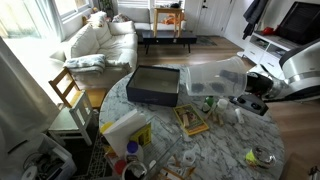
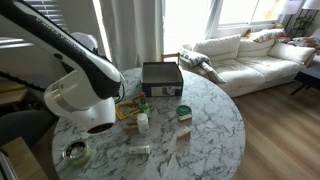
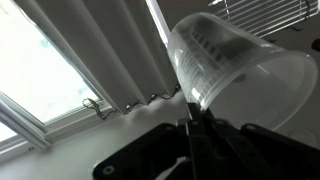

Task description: Pick up the clear cup and pour the white shades onto the table, put the clear cup onto the table, pick up the tabasco and put it in the clear cup, pick up the clear cup with the tabasco and put it into the clear storage container

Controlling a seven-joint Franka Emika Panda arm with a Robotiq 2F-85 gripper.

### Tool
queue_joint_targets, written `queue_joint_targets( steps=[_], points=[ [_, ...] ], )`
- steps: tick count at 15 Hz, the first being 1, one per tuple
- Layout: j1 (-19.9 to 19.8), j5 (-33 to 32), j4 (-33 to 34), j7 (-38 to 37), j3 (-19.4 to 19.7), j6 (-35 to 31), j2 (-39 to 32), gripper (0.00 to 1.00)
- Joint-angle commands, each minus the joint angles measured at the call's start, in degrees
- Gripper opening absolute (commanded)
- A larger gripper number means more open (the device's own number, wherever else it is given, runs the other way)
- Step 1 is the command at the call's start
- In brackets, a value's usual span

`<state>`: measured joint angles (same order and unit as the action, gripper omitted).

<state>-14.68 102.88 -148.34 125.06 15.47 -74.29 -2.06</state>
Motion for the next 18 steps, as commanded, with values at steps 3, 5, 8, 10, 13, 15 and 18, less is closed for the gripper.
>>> queue_joint_targets(
  steps=[3, 5, 8, 10, 13, 15, 18],
  points=[
    [-0.46, -0.99, 2.16, 14.91, 0.35, 7.71, -5.45, 0.01],
    [-0.41, -0.57, 2.82, 19.15, 0.37, 9.13, -6.85, 0.01],
    [-0.53, 0.22, 3.69, 23.43, 0.48, 11.23, -8.24, 0.01],
    [-0.91, 3.08, 3.62, 24.15, 0.31, 14.56, -9.38, 0.01],
    [-1.41, 9.5, 2.92, 23.83, 0.11, 20.28, -11.14, 0.01],
    [-1.23, 10.84, 3.25, 24.12, 0.21, 22.07, -12.21, 0.01],
    [-1.25, 13.26, 3.16, 23.99, -0.1, 24.99, -13.85, 0.01]
  ],
)
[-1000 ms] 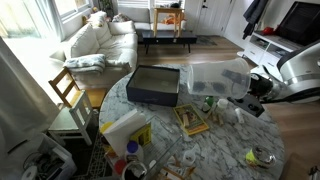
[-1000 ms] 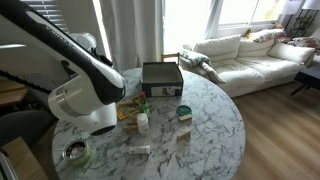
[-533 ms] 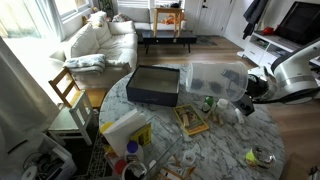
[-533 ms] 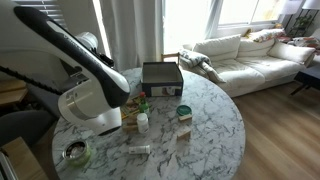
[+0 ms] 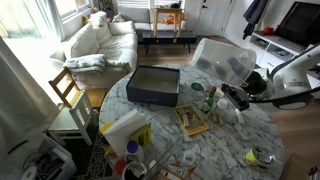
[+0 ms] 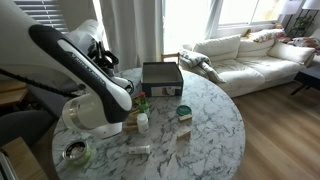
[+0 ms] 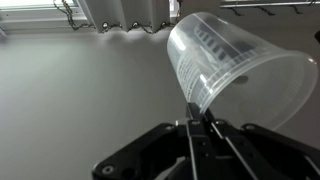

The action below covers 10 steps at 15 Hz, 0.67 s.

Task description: Pick up the clear cup and pour the white shades onto the table, put the clear cup onto the table, pick up the tabasco and put it in the clear cup, pick up the clear cup with the tabasco and put it into the clear storage container

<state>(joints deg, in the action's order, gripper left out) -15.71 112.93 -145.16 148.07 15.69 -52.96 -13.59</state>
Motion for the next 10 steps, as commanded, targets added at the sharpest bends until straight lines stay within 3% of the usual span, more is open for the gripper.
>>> queue_joint_targets(
  steps=[1, 3, 4, 5, 7, 10],
  points=[
    [-0.34, 4.82, -0.25, 0.35, -0.66, 5.62, -2.99, 0.01],
    [-0.65, 7.43, -0.44, -0.54, -1.38, 8.96, -4.01, 0.01],
    [-7.44, 9.99, -0.79, -2.09, -10.5, 5.54, -0.86, 0.01],
    [-6.39, 9.81, -0.29, -1.42, -9.46, 6.22, -2.07, 0.01],
    [-9.02, 9.64, 0.56, -0.56, -13.41, 6.22, -2.76, 0.01],
    [-7.88, 6.05, 1.26, 1.26, -11.69, 6.22, -3.32, 0.01]
  ],
)
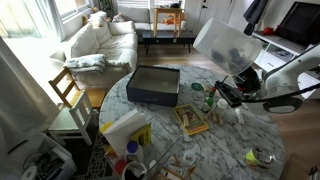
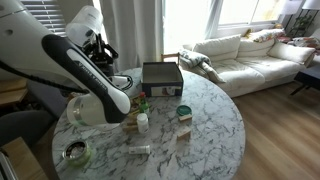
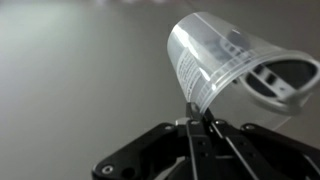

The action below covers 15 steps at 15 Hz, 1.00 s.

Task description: Pick up the clear cup and pour the white shades onto the table, put the clear cup onto the table, pick up the tabasco and put it in the clear cup, pick up the clear cup with the tabasco and put it into the clear storage container

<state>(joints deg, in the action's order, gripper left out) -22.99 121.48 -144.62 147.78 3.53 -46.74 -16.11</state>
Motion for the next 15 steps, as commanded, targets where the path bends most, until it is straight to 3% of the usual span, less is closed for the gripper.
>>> queue_joint_targets(
  steps=[1, 8, 12, 15],
  points=[
    [2.61, -2.72, 0.63, 1.62, 4.16, -0.73, -0.2, 0.01],
    [6.8, -12.69, 3.3, 5.38, 12.12, -13.84, 3.26, 0.01],
    [8.08, -14.34, 4.37, 3.28, 12.93, -21.4, 6.09, 0.01],
    [10.26, -15.81, 4.06, -1.5, 12.08, -33.3, 12.14, 0.01]
  ],
)
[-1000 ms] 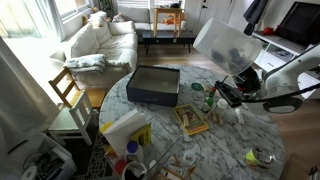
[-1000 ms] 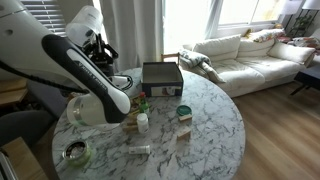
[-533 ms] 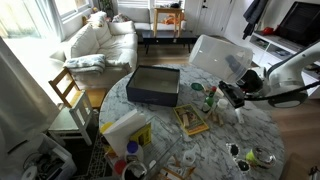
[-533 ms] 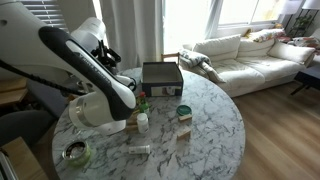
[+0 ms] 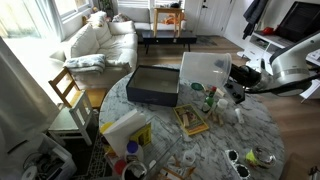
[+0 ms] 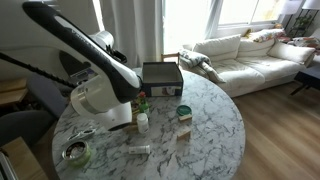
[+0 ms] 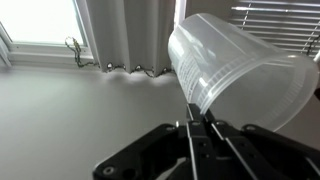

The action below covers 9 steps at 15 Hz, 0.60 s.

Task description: Pick up the clear cup and pour the white shades onto the table, put the clear cup onto the table, pick up the tabasco and put it in the clear cup, pick up the clear cup with the tabasco and put it into the clear storage container

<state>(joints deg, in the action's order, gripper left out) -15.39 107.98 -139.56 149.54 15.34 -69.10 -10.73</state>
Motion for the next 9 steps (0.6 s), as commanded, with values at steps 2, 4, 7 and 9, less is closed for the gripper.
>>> queue_joint_targets(
  steps=[2, 4, 7, 9],
  points=[
    [4.07, -4.17, -0.62, -6.87, -1.06, -18.37, 9.87, 0.01],
    [5.47, -6.86, -0.39, -11.88, -3.07, -24.82, 13.07, 0.01],
    [6.46, -12.52, 0.22, -19.24, -5.86, -32.61, 16.58, 0.01],
    [6.7, -17.43, 0.61, -23.76, -7.44, -36.84, 18.41, 0.01]
  ],
)
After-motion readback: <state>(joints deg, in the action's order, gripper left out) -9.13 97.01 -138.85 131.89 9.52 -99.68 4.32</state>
